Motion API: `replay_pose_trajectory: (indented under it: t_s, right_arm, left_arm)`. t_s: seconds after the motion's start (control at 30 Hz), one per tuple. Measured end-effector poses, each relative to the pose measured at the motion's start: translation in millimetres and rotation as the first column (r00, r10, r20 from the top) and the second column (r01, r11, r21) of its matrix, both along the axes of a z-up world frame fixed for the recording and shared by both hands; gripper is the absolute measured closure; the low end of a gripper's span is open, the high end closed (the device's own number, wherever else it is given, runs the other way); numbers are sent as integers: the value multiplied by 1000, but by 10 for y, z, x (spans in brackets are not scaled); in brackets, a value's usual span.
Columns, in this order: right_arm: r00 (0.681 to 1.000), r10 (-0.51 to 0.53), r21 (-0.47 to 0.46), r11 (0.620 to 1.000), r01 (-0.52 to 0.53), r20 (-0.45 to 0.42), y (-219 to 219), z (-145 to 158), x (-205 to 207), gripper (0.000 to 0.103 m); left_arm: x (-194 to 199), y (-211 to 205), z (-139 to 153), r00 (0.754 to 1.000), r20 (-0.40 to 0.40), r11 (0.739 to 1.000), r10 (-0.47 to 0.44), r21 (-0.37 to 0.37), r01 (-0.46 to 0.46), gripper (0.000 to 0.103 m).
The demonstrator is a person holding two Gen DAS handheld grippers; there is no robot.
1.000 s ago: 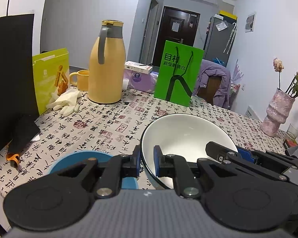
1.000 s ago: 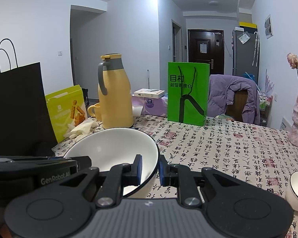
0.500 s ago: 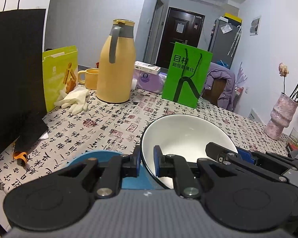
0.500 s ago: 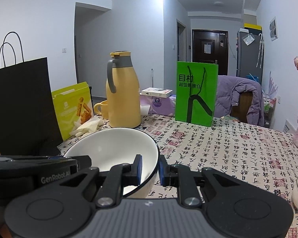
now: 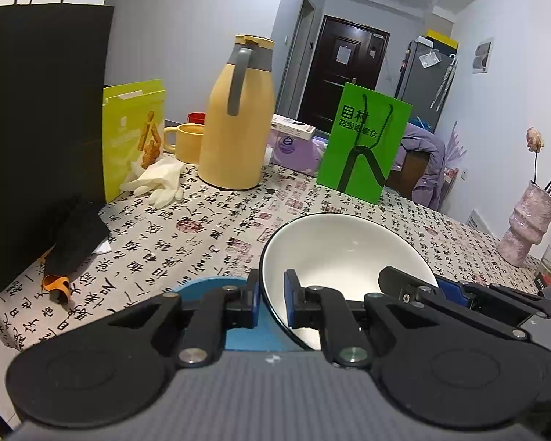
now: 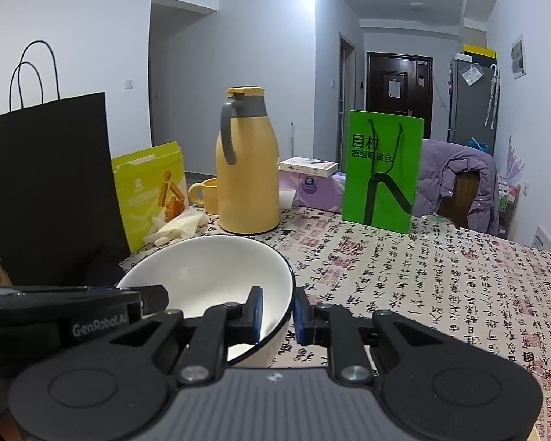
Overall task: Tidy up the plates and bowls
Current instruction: 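Lower the white bowl into the blue bowl with both grippers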
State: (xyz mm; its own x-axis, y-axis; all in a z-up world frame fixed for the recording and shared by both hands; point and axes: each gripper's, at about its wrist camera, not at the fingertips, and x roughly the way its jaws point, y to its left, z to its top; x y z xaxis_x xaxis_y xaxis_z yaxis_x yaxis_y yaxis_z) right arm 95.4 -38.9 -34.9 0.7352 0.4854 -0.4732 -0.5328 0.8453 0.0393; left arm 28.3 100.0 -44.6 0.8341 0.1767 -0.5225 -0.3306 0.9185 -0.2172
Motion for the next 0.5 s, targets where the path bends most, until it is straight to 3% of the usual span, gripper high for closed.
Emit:
replay_pose_trajectory:
  t_s: [0.5]
  right_arm:
    - [999,29,-24,999,-30,-15,303,-84,-57,86]
  left_arm:
    - [-106,285,-98,1000,-8,999,27,-28,-27,91]
